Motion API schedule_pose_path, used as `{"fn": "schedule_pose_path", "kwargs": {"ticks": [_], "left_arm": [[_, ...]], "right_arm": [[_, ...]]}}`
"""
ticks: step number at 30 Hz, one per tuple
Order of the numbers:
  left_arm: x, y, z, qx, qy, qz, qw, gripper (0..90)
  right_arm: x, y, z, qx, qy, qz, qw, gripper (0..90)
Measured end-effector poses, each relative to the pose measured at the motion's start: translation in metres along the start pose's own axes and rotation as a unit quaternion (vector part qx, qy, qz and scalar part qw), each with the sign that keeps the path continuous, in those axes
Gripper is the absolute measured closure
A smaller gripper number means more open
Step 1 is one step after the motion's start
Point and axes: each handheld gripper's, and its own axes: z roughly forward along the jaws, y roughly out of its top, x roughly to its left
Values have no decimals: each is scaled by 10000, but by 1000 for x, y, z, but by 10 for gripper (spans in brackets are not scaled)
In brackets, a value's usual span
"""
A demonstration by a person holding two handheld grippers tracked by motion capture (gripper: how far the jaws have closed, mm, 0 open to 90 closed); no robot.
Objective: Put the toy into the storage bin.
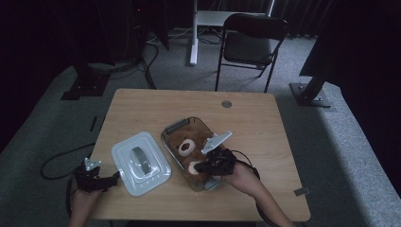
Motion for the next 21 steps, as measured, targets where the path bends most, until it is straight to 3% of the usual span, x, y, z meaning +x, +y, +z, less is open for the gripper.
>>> {"fn": "schedule_pose_path", "kwargs": {"ticks": [2, 3, 5, 7, 8, 11, 17, 21], "left_arm": [[0, 0, 0, 0, 1, 1, 10000, 6], [0, 0, 0, 1, 4, 9, 10000, 6], [0, 0, 0, -1, 7, 15, 10000, 6], [0, 0, 0, -11, 5, 1, 10000, 6], [0, 0, 0, -16, 5, 0, 10000, 6], [0, 0, 0, -22, 6, -2, 10000, 6], [0, 0, 0, -22, 5, -4, 10000, 6], [0, 0, 0, -24, 6, -3, 10000, 6]], "right_arm": [[-1, 2, 3, 89, -53, -6, 9999, 891], [-8, 8, 16, 313, -50, -19, 9995, 892], [-12, 14, 24, 487, -52, -120, 9987, 894], [-13, 16, 26, 542, -80, -150, 9984, 895], [-13, 24, 34, 866, -175, -327, 9956, 898], [-14, 29, 43, 1152, -164, -404, 9924, 899], [-14, 36, 62, 1604, -211, -570, 9852, 900], [-16, 39, 70, 1877, -125, -544, 9806, 900]]}}
